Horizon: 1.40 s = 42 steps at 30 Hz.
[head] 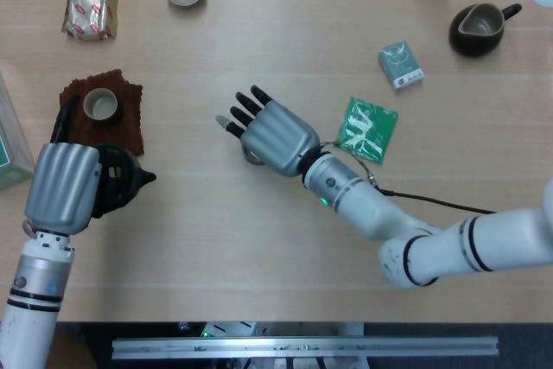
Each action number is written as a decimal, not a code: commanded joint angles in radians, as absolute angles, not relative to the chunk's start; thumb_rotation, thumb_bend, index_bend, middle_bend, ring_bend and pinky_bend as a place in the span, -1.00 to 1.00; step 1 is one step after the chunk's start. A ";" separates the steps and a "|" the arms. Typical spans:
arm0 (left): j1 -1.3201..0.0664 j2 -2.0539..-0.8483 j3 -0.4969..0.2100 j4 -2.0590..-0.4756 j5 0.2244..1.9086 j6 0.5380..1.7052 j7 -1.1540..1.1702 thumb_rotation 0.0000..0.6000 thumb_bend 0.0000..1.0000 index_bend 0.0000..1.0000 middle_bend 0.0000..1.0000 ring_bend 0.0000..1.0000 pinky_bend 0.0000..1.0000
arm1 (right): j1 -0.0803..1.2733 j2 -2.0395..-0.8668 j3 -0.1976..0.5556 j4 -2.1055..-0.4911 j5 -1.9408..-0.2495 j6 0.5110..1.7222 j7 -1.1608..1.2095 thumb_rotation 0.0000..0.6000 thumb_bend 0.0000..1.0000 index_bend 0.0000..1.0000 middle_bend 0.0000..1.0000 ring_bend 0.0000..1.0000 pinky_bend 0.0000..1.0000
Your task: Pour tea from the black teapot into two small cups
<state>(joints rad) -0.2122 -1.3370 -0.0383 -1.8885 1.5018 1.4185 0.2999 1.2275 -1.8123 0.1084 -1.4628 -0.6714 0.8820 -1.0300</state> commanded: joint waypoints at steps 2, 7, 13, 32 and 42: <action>-0.216 -1.338 -0.040 -1.885 1.502 1.414 0.301 1.00 -0.22 0.81 1.00 0.69 -0.93 | 1.157 -1.667 0.092 -1.598 -0.743 0.963 -0.957 1.00 -0.51 -0.85 -0.71 -0.94 -0.79; -0.224 -1.347 -0.042 -1.879 1.499 1.400 0.305 1.00 -0.22 0.81 1.00 0.69 -0.93 | 1.080 -1.510 0.063 -1.713 -0.784 1.032 -0.893 1.00 -0.51 -0.85 -0.71 -0.94 -0.79; -0.242 -1.375 -0.051 -1.869 1.484 1.374 0.325 1.00 -0.22 0.81 1.00 0.69 -0.93 | 0.992 -1.345 0.033 -1.813 -0.843 1.086 -0.803 1.00 -0.51 -0.83 -0.70 -0.94 -0.79; -0.345 -1.502 -0.131 -1.834 1.360 1.281 0.442 1.00 -0.22 0.81 1.00 0.69 -0.93 | 0.752 -1.042 -0.060 -1.881 -1.142 1.186 -0.565 1.00 -0.51 -0.81 -0.68 -0.94 -0.79; -0.408 -1.578 -0.163 -1.783 1.300 1.245 0.505 1.00 -0.22 0.81 1.00 0.69 -0.93 | 0.660 -1.011 -0.079 -1.839 -1.253 1.194 -0.476 1.00 -0.52 -0.81 -0.68 -0.94 -0.79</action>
<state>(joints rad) -0.4032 -1.5732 -0.1600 -1.7873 1.3047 1.2482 0.5011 0.6709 -1.0162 -0.0752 -1.8467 -1.2414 1.1914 -0.4859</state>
